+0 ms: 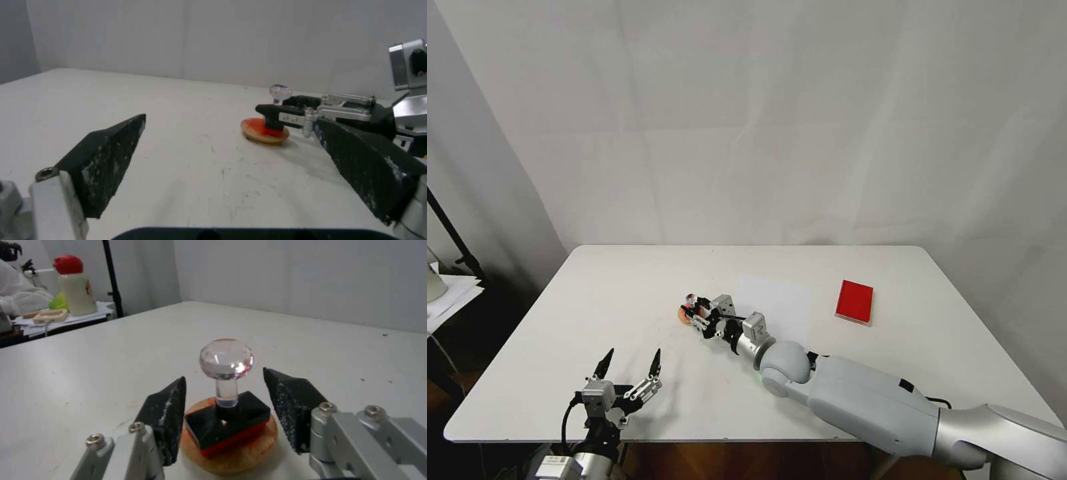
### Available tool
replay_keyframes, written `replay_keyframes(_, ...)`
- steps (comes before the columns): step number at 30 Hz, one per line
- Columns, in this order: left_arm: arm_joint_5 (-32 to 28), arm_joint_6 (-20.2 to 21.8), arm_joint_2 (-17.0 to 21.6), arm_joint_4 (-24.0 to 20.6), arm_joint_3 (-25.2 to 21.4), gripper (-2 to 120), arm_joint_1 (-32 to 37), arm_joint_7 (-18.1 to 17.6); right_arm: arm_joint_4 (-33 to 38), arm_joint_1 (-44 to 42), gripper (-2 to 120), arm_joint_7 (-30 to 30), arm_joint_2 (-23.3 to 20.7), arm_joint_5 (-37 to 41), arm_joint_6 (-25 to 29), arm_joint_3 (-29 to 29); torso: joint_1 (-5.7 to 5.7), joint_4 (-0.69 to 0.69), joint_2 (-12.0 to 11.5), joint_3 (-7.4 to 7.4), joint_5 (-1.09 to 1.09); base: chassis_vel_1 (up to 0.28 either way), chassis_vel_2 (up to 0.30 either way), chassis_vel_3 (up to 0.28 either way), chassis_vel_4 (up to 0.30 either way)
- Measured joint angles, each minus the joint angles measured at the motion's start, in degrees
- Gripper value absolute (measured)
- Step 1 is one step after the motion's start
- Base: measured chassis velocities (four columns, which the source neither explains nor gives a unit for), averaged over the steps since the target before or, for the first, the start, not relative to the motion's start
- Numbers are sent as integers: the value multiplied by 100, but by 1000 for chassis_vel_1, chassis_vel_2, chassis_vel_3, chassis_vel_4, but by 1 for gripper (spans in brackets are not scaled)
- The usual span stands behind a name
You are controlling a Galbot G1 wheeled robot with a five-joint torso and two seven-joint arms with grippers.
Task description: Pick up the stamp from the ink pad and place it onto another ink pad.
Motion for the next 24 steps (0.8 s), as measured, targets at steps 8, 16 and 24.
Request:
replay_keyframes(8,0,0,0,0,0,100,0,0,86,0,84,12,-17,-34,-7,-11,0,0,0,0,0,0,0,0,0)
replay_keyframes(16,0,0,0,0,0,100,0,0,1158,20,107,-13,-903,-338,-92,-101,0,1,0,0,1,0,0,0,0)
replay_keyframes(24,0,0,0,0,0,100,0,1,2273,-829,114,31,-2661,-1338,-86,918,0,-1,0,0,0,0,0,0,0)
